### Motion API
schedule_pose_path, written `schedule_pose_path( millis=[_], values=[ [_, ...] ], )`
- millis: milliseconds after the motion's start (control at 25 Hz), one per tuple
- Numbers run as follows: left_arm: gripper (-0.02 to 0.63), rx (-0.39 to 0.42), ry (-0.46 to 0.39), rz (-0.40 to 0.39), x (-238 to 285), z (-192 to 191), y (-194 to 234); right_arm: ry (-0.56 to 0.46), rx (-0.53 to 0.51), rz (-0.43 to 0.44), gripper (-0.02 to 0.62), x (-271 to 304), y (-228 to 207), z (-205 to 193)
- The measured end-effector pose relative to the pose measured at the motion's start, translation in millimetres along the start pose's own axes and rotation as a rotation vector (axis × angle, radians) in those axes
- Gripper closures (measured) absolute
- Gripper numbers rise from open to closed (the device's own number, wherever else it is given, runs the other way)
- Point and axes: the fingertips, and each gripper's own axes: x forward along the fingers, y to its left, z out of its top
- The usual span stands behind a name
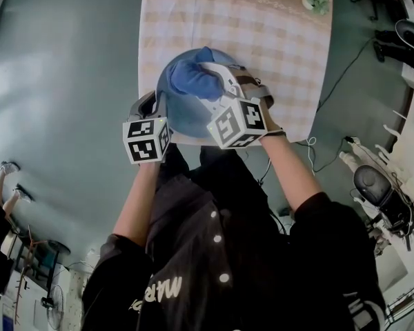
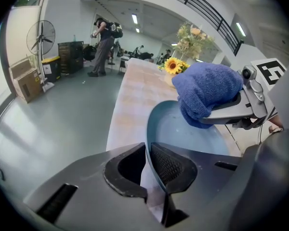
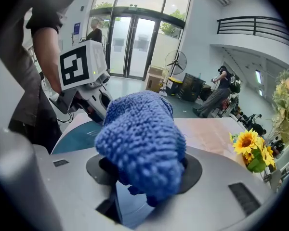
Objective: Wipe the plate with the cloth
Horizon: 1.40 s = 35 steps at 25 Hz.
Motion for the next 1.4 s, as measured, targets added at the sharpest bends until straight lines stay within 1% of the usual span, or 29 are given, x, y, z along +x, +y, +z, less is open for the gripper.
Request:
schedule_pose_path(
  millis=[280, 480, 760, 1080, 1200, 1400],
  values=[
    [0.554, 0.001, -0.005, 0.006, -0.9, -0.1, 0.2, 0.032, -0.015, -0.003, 0.399, 18.9, -0.4, 1.0],
    [0.554, 0.008, 0.003, 0.003, 0.2, 0.0, 0.0, 0.045, -0.027, 0.023, 0.399, 34.3, 5.4, -1.2],
    [0.554, 0.012, 0.004, 0.005, 0.2, -0.1, -0.4, 0.058, -0.024, 0.037, 0.399, 49.8, 10.8, -6.1],
    [0.554, 0.015, 0.007, 0.003, 0.9, -0.6, 0.0, 0.084, -0.021, 0.067, 0.4, 61.4, 12.6, -10.2],
    [0.554, 0.018, 0.005, 0.01, 1.0, -0.7, 0.4, 0.086, -0.031, 0.08, 0.399, 62.8, 12.4, -10.4],
    [0.554, 0.018, 0.005, 0.022, 0.8, -0.7, 0.5, 0.099, -0.018, 0.09, 0.402, 62.9, 12.3, -11.7]
  ],
)
